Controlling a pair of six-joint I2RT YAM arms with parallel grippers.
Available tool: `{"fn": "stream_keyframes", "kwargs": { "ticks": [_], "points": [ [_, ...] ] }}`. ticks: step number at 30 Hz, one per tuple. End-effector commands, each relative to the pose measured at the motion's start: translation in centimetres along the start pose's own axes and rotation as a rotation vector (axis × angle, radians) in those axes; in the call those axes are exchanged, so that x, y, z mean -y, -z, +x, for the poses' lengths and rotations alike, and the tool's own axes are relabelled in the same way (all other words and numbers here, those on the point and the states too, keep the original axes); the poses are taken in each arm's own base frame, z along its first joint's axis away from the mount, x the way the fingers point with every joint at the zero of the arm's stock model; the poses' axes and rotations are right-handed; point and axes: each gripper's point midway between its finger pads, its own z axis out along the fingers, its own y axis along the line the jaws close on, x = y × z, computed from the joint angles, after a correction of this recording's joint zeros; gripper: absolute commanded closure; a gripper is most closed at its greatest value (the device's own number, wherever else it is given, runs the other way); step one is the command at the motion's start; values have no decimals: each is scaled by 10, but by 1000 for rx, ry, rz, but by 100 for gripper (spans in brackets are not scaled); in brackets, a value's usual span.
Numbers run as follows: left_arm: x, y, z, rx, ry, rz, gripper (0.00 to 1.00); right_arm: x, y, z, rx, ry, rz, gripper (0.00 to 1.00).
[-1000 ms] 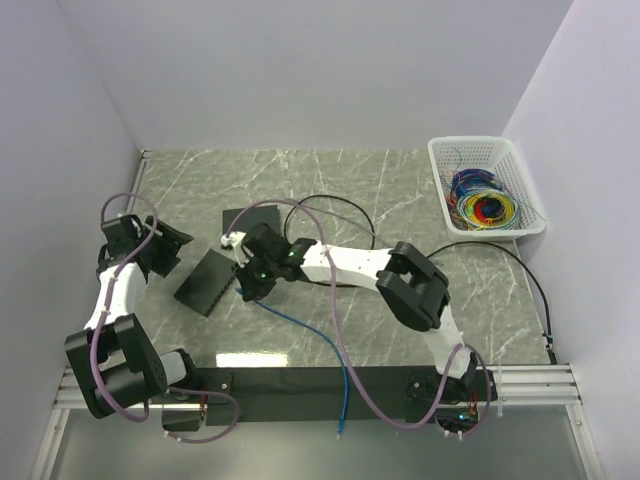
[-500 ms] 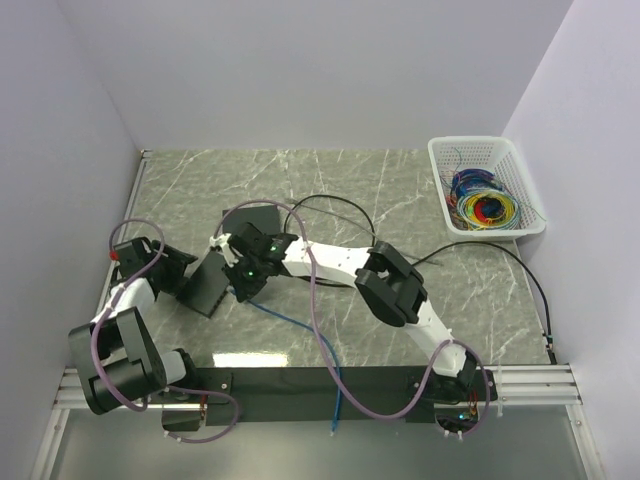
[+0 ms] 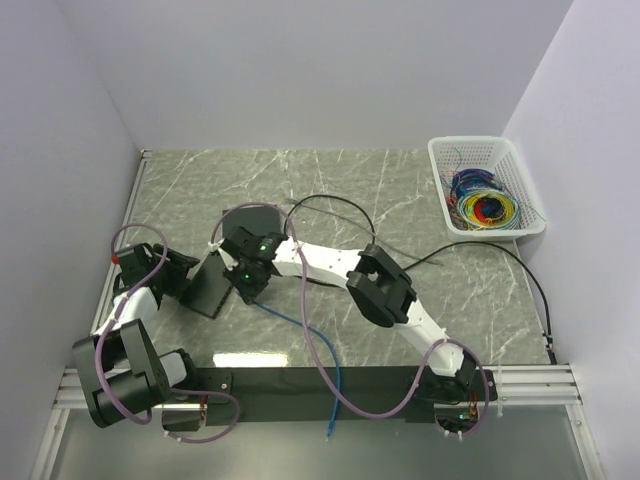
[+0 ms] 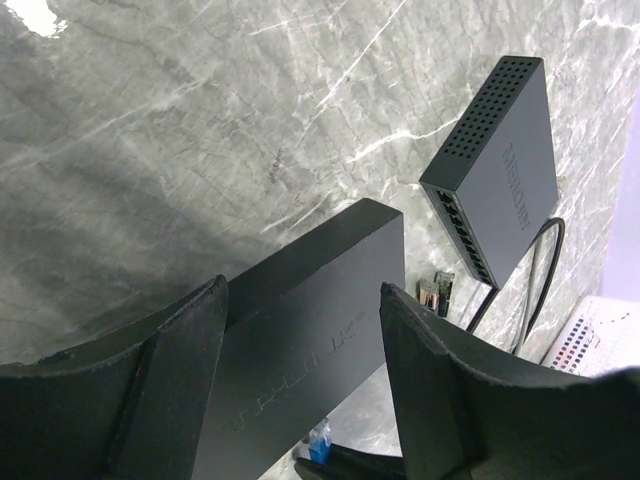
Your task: Insert the plug into the switch port
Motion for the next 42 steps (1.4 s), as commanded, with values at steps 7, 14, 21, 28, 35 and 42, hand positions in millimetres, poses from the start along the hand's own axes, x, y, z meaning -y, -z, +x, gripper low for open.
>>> {"fn": "stream_keyframes", "kwargs": {
  "ticks": [7,14,21,28,35,42],
  "points": [
    [16,5,-3,18,-21,79,33,-19,-7,-10,-17,42,33,100],
    [18,6,-2,19,-29,90,34,-17,-11,-13,-18,43,48,100],
    [18,3,2,20,-47,100,34,-12,-12,-20,-13,50,76,100],
    [18,0,1,36,-53,115,35,-10,-18,-17,-22,53,86,100],
    [18,-3,7,30,-61,136,36,-18,-21,-17,-25,91,123,100],
    [21,0,5,51,-86,132,36,-12,-23,-14,-36,102,181,100]
  ]
}}
